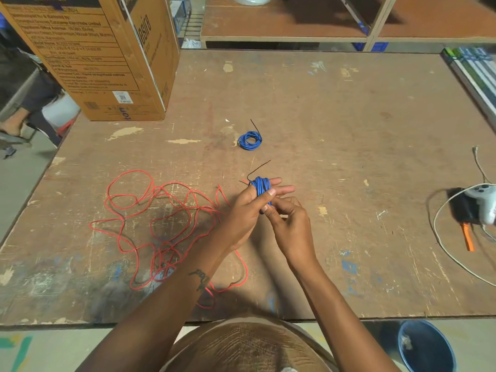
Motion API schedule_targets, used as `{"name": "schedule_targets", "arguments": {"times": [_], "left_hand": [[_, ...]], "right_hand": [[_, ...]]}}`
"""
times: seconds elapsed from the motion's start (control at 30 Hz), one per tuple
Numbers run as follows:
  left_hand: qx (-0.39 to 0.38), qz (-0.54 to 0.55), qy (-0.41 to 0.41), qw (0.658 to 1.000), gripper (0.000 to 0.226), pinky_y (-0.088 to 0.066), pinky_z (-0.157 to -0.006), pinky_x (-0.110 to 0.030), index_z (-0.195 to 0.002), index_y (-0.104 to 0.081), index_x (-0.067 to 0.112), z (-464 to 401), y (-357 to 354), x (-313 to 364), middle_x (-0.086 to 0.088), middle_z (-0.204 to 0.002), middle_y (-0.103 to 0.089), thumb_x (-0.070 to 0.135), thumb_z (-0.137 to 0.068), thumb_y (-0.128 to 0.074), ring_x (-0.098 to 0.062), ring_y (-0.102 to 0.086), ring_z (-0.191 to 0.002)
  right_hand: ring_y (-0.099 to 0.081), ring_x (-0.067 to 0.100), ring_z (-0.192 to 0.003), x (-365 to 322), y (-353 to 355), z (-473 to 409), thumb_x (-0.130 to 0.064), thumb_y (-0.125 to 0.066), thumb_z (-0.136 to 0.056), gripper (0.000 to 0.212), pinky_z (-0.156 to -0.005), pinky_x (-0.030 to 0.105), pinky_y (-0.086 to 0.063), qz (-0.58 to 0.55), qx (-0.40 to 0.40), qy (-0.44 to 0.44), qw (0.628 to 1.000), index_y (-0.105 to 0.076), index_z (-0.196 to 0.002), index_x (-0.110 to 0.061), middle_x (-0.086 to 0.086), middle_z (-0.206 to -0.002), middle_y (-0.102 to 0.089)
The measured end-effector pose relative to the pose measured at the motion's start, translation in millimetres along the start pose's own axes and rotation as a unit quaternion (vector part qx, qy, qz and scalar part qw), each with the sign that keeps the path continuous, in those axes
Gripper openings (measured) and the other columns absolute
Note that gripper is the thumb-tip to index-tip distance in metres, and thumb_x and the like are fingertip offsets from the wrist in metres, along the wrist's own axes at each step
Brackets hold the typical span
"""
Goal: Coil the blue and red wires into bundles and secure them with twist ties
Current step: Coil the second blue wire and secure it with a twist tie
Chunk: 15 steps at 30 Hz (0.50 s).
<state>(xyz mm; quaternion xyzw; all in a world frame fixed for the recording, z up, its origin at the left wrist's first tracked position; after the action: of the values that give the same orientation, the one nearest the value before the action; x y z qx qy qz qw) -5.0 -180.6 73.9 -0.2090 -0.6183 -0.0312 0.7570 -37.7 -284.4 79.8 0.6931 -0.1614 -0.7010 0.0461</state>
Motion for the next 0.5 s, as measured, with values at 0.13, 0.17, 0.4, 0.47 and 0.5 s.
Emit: {"name": "schedule_targets", "arguments": {"times": [0.13,0.17,0.4,0.47,0.5], "left_hand": [[-0.044,0.022,0.045,0.998,0.040,-0.041,-0.121,-0.041,-0.151,-0.044,0.000,-0.3,-7.7,-5.1,-0.011,-0.144,-0.067,0.015,-0.114,-0.044,-0.021,-0.058,-0.141],[-0.067,0.028,0.064,0.995,0.039,-0.042,-0.119,-0.036,-0.149,-0.046,-0.002,0.2,-9.5,-5.3,-0.011,-0.148,-0.064,0.014,-0.113,-0.044,-0.016,-0.056,-0.142],[-0.149,0.073,0.138,0.976,0.040,-0.043,-0.120,-0.037,-0.127,-0.047,-0.027,2.3,4.1,-7.5,-0.028,-0.146,-0.057,0.007,-0.106,-0.050,-0.027,-0.053,-0.143],[-0.171,0.015,0.119,0.978,0.034,-0.043,-0.119,-0.034,-0.128,-0.058,-0.012,3.9,2.9,-4.1,-0.028,-0.139,-0.055,0.014,-0.108,-0.051,-0.029,-0.050,-0.139],[-0.164,-0.001,0.112,0.980,0.037,-0.043,-0.120,-0.036,-0.131,-0.059,-0.010,3.2,2.0,-3.3,-0.028,-0.137,-0.056,0.017,-0.106,-0.054,-0.030,-0.050,-0.140]], "right_hand": [[-0.059,0.006,-0.081,10.5,9.6,2.9,-0.024,-0.074,-0.102,0.016,-0.077,0.022,-0.045,0.013,0.046,0.014,0.999,-0.084,-0.111,-0.032,-0.005,-0.086,-0.059],[-0.060,0.011,-0.081,18.2,12.0,1.5,-0.026,-0.075,-0.102,0.016,-0.079,0.027,-0.048,-0.008,0.047,-0.004,0.999,-0.085,-0.110,-0.034,-0.002,-0.084,-0.059],[-0.063,0.003,-0.085,37.0,4.4,7.8,-0.002,-0.073,-0.099,0.014,-0.086,0.019,-0.050,-0.197,-0.004,-0.060,0.979,-0.081,-0.106,0.006,0.011,-0.089,-0.062],[-0.062,0.006,-0.094,33.7,5.9,9.5,-0.007,-0.073,-0.100,0.013,-0.092,0.023,-0.049,-0.178,0.000,-0.026,0.984,-0.083,-0.107,-0.002,0.018,-0.090,-0.059],[-0.061,0.009,-0.098,32.1,7.9,9.7,-0.010,-0.074,-0.101,0.014,-0.095,0.025,-0.049,-0.158,0.006,-0.007,0.987,-0.084,-0.109,-0.006,0.022,-0.092,-0.059]]}}
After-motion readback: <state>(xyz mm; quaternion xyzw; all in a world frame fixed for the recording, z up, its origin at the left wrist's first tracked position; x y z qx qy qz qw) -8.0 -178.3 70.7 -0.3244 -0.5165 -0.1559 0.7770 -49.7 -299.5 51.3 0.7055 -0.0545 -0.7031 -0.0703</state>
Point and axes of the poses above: each hand's wrist, its own z-axis away from the middle knuckle, its own y-axis out of the back of the hand, x = y × z, the point moved 9 cm from there along -z, towards the middle knuckle
